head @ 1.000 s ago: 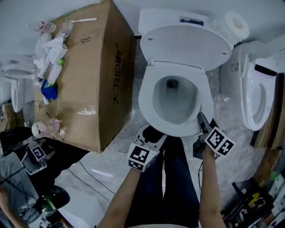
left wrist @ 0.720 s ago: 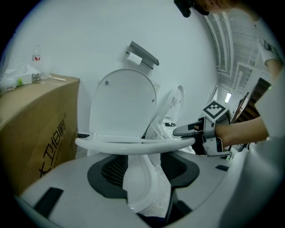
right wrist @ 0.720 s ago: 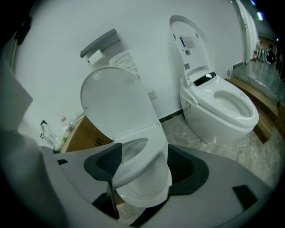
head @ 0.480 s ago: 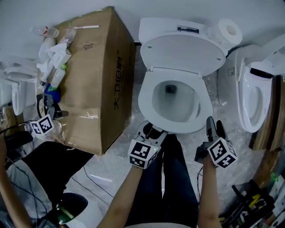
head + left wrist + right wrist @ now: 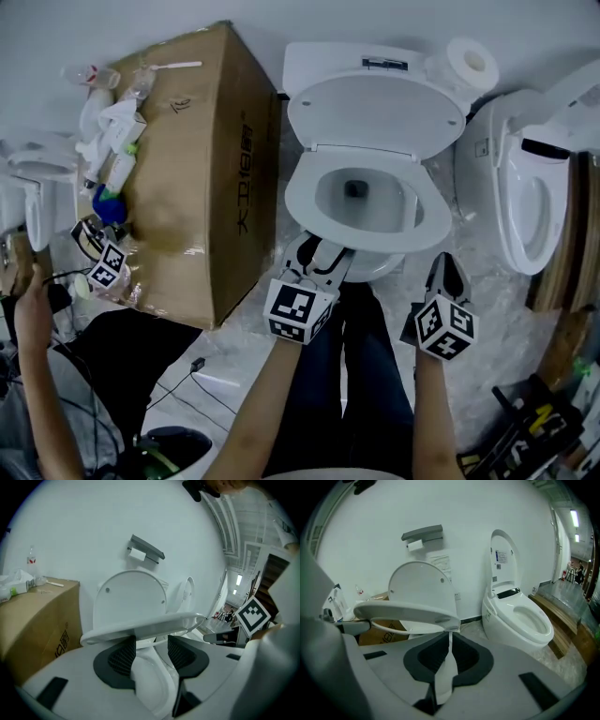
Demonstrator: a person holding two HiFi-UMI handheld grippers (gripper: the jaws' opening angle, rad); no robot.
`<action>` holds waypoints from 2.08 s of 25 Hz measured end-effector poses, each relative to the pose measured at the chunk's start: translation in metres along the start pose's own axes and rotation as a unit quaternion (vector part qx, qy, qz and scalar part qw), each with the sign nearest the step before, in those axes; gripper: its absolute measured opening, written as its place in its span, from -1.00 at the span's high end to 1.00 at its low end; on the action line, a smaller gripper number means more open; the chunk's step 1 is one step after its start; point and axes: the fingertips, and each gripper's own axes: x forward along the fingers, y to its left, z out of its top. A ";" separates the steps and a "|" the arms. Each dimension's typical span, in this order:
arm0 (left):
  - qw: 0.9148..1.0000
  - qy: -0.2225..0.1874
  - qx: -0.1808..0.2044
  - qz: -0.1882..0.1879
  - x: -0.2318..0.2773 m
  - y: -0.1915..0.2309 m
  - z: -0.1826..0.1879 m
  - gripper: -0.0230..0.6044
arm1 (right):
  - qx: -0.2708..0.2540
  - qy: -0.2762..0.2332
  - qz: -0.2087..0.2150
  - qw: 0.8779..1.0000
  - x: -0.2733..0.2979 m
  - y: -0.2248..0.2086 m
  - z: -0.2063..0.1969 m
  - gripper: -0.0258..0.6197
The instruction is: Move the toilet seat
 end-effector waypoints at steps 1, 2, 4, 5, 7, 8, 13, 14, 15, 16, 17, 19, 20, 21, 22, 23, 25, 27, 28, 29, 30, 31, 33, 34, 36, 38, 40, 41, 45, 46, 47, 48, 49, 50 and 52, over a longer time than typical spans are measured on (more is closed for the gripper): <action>1.000 -0.004 0.001 0.001 0.002 0.001 0.005 0.22 | -0.006 0.000 0.004 1.000 0.001 0.005 0.001 0.81; 1.000 -0.008 0.002 0.003 0.004 0.003 0.009 0.22 | -0.010 -0.001 0.008 1.000 0.002 0.009 0.001 0.82; 1.000 -0.016 0.006 0.007 0.008 0.006 0.019 0.22 | -0.015 -0.003 0.015 1.000 0.004 0.017 0.003 0.82; 1.000 -0.020 0.008 0.008 0.010 0.007 0.023 0.22 | -0.017 -0.002 0.020 1.000 0.005 0.021 0.004 0.83; 1.000 -0.027 0.011 0.012 0.013 0.009 0.032 0.22 | -0.019 -0.001 0.030 0.999 0.006 0.027 0.004 0.83; 0.999 -0.029 0.012 0.014 0.015 0.010 0.036 0.22 | -0.022 0.000 0.034 0.999 0.007 0.030 0.004 0.83; 0.999 -0.042 0.020 0.024 0.026 0.017 0.055 0.22 | -0.033 -0.005 0.051 0.998 0.012 0.044 0.009 0.83; 0.998 -0.044 0.023 0.026 0.028 0.019 0.059 0.22 | -0.034 -0.004 0.054 0.998 0.014 0.046 0.009 0.83; 0.998 -0.046 0.027 0.028 0.030 0.020 0.062 0.22 | -0.035 -0.004 0.057 0.998 0.015 0.049 0.009 0.83; 0.998 -0.047 0.030 0.030 0.032 0.021 0.066 0.22 | -0.037 -0.003 0.059 0.998 0.016 0.051 0.010 0.83; 0.998 -0.049 0.031 0.031 0.035 0.023 0.069 0.22 | -0.040 -0.003 0.061 0.997 0.017 0.052 0.010 0.83; 0.998 -0.054 0.030 0.033 0.039 0.025 0.077 0.22 | -0.045 -0.003 0.062 0.997 0.019 0.056 0.012 0.83; 0.997 -0.056 0.029 0.034 0.041 0.027 0.080 0.22 | -0.048 -0.002 0.063 0.997 0.020 0.057 0.012 0.83; 0.997 -0.058 0.030 0.036 0.043 0.028 0.084 0.22 | -0.049 -0.002 0.065 0.997 0.021 0.059 0.013 0.83; 0.997 -0.060 0.030 0.037 0.045 0.030 0.087 0.22 | -0.049 -0.002 0.066 0.997 0.022 0.060 0.014 0.83; 0.997 -0.062 0.030 0.038 0.047 0.031 0.090 0.22 | -0.048 -0.002 0.068 0.997 0.022 0.061 0.014 0.83; 0.997 -0.063 0.030 0.039 0.051 0.034 0.095 0.22 | -0.043 -0.001 0.071 0.997 0.024 0.063 0.014 0.83; 0.997 -0.065 0.030 0.040 0.055 0.036 0.099 0.22 | -0.043 0.000 0.072 0.996 0.025 0.065 0.014 0.83; 0.997 -0.066 0.030 0.041 0.057 0.038 0.102 0.22 | -0.043 0.001 0.072 0.996 0.026 0.066 0.013 0.83; 0.996 -0.067 0.031 0.042 0.059 0.039 0.105 0.22 | -0.042 0.002 0.072 0.996 0.027 0.067 0.013 0.83; 0.996 -0.068 0.031 0.043 0.061 0.041 0.107 0.22 | -0.041 0.003 0.072 0.997 0.027 0.069 0.012 0.83; 0.996 -0.069 0.033 0.044 0.064 0.043 0.110 0.22 | -0.041 0.004 0.073 0.997 0.028 0.070 0.012 0.83; 0.996 -0.069 0.034 0.046 0.069 0.046 0.116 0.22 | -0.039 0.005 0.074 0.996 0.029 0.072 0.012 0.83; 0.996 -0.069 0.035 0.047 0.072 0.048 0.119 0.22 | -0.038 0.005 0.074 0.996 0.030 0.073 0.012 0.83; 0.996 -0.069 0.034 0.050 0.078 0.051 0.125 0.22 | -0.037 0.005 0.075 0.996 0.030 0.074 0.012 0.83; 0.996 -0.068 0.031 0.052 0.084 0.054 0.131 0.22 | -0.035 0.006 0.074 0.997 0.031 0.074 0.012 0.83; 0.996 -0.070 0.027 0.053 0.088 0.057 0.135 0.22 | -0.034 0.007 0.074 0.997 0.032 0.074 0.011 0.83; 0.996 -0.071 0.027 0.054 0.090 0.058 0.137 0.22 | -0.034 0.008 0.074 0.997 0.033 0.073 0.011 0.83; 0.995 -0.070 0.042 0.061 0.097 0.062 0.144 0.22 | -0.034 0.010 0.074 0.997 0.035 0.074 0.012 0.83; 0.995 -0.070 0.043 0.062 0.099 0.063 0.145 0.22 | -0.034 0.010 0.074 0.997 0.035 0.074 0.013 0.83; 0.995 -0.070 0.043 0.062 0.101 0.065 0.147 0.22 | -0.034 0.011 0.075 0.997 0.036 0.075 0.013 0.83; 0.995 -0.070 0.041 0.062 0.103 0.066 0.149 0.22 | -0.034 0.011 0.075 0.996 0.036 0.075 0.013 0.83; 0.995 -0.071 0.039 0.063 0.105 0.068 0.150 0.22 | -0.035 0.011 0.076 0.996 0.036 0.076 0.013 0.83; 0.995 -0.072 0.037 0.063 0.107 0.069 0.152 0.22 | -0.035 0.011 0.077 0.996 0.037 0.077 0.013 0.83; 0.995 -0.072 0.035 0.065 0.110 0.070 0.154 0.22 | -0.034 0.012 0.078 0.996 0.038 0.077 0.013 0.83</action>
